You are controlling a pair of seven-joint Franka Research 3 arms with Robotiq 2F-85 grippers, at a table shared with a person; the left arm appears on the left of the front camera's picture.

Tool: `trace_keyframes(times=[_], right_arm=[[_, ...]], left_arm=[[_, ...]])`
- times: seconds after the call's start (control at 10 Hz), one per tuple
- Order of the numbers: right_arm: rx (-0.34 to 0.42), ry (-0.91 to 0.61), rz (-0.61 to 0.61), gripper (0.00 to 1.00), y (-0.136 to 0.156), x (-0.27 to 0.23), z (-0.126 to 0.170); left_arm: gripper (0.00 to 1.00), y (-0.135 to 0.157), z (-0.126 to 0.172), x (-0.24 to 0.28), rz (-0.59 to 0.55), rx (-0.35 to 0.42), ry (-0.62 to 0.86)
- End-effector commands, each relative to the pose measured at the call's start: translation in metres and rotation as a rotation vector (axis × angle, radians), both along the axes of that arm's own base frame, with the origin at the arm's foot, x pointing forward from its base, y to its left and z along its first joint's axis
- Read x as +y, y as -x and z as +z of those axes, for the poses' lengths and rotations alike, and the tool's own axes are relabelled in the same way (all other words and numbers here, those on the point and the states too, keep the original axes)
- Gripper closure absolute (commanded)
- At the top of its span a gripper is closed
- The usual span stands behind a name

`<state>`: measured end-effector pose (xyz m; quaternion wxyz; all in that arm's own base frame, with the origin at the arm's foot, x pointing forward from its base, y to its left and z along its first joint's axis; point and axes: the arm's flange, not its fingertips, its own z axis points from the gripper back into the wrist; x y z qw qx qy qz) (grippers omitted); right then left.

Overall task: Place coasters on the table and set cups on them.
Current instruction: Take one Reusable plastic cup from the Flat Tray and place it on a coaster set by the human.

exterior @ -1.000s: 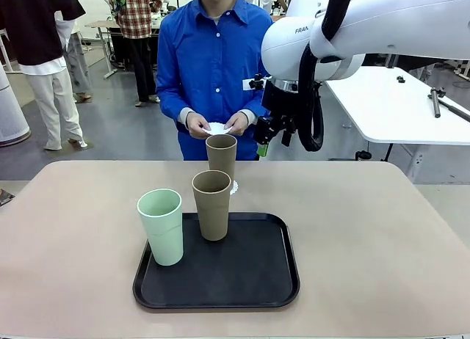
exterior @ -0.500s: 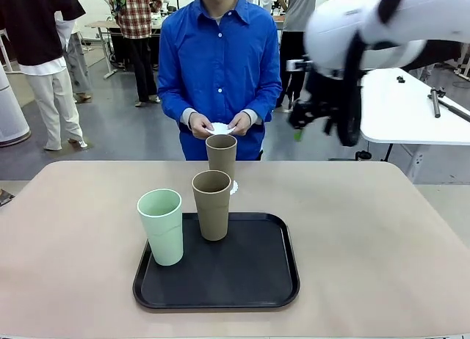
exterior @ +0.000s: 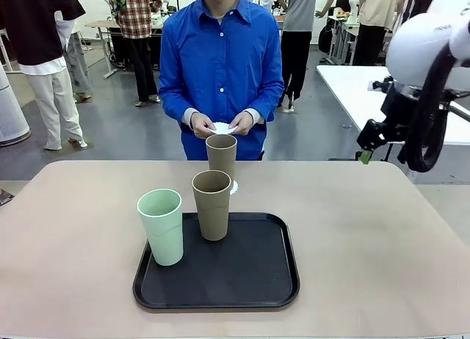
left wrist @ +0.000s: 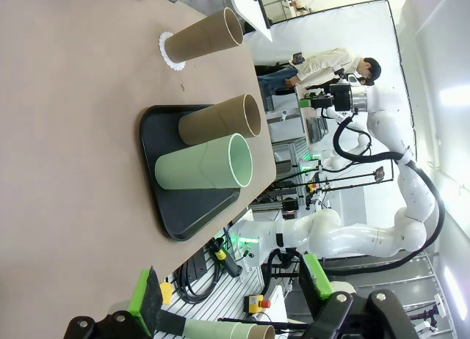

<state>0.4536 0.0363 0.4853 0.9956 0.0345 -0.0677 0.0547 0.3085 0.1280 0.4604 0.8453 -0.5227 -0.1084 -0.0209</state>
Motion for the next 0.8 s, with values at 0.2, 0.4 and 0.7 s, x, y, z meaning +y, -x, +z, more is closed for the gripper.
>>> trace_keyframes(times=[0.2,0.4,0.7], right_arm=[[0.011,-0.213,0.027,0.00,-0.003,-0.032,-0.008],[-0.021,-0.507,0.015,0.00,0.007,-0.094,-0.014],[-0.058,-0.828,-0.010,0.00,0.036,-0.177,-0.038]], left_arm=[[0.00,0.001,0.001,0.001,0.001,-0.014,0.013],[0.00,0.001,0.001,0.001,0.001,-0.014,0.013],[0.00,0.001,0.001,0.001,0.001,-0.014,0.013]])
